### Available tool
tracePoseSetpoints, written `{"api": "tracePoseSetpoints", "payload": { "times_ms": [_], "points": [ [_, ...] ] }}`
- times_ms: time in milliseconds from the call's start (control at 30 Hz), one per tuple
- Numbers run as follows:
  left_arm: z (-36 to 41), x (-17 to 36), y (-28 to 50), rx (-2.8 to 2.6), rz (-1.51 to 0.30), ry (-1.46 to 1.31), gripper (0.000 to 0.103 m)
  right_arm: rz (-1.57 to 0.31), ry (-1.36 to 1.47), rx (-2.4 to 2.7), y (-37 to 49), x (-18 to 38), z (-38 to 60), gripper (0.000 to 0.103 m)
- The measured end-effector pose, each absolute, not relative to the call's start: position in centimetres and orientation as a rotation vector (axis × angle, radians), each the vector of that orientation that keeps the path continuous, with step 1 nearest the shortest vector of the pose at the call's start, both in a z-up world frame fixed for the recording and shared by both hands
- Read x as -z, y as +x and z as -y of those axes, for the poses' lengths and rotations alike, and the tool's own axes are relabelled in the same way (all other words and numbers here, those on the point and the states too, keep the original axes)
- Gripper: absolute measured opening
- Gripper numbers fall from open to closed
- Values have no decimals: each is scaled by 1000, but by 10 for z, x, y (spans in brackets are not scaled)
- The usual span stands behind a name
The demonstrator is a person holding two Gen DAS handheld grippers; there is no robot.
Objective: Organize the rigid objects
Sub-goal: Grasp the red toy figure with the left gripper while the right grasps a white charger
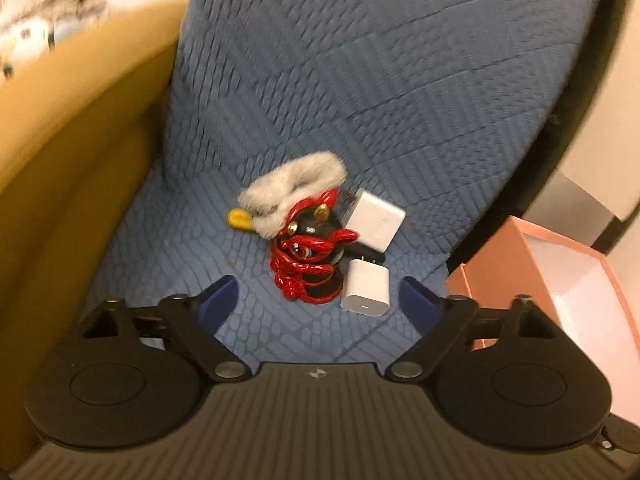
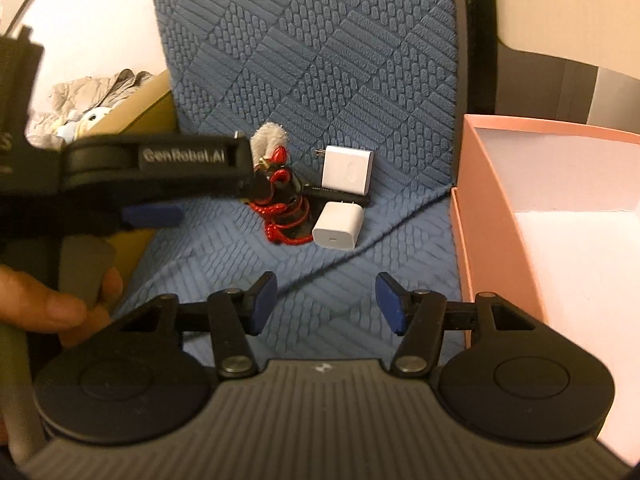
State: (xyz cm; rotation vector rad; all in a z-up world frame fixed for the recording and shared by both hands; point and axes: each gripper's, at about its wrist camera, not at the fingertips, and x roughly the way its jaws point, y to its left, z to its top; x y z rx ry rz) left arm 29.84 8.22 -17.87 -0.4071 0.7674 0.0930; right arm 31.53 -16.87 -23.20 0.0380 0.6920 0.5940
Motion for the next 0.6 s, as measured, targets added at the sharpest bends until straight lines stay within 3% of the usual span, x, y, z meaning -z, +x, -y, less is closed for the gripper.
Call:
{"api": "tracePoseSetpoints", "payload": {
  "times_ms": [600],
  "points": [
    [-109, 211, 365, -47, -820, -499, 81, -754, -30, -593, 411, 256, 114, 58]
  ]
}}
